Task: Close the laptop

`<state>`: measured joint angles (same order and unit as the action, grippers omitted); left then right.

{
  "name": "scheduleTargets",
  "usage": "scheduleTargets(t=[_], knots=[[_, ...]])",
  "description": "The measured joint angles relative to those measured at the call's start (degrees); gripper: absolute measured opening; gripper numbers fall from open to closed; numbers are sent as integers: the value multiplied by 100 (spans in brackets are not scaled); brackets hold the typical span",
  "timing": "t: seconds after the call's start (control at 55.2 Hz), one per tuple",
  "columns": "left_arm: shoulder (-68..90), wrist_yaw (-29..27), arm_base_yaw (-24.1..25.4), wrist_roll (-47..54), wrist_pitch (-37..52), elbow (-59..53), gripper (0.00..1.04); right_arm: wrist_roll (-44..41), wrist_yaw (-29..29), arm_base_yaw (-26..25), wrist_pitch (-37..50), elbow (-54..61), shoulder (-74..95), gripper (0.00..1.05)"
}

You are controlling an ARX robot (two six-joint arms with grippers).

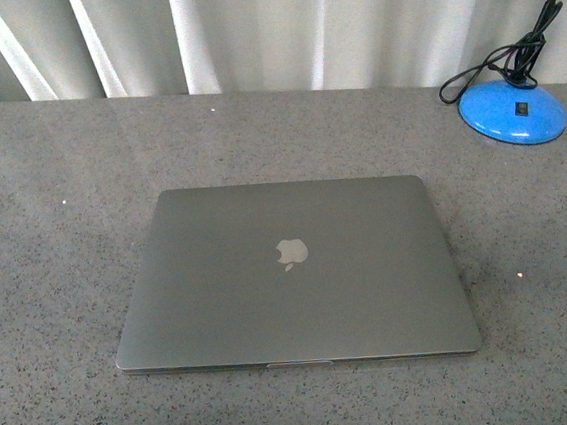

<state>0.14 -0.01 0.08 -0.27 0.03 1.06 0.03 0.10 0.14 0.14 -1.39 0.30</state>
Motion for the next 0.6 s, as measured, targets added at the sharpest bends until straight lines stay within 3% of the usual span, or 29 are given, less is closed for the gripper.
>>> scheduleTargets(t=[0.127,0.399,0.598], knots=[[0,0,0,0,0,0,54,0,0,0,0,0,0,53],[0,0,0,2,0,0,99,2,-2,0,0,0,0,96],[0,0,0,2,0,0,98,2,0,0,0,0,0,95]])
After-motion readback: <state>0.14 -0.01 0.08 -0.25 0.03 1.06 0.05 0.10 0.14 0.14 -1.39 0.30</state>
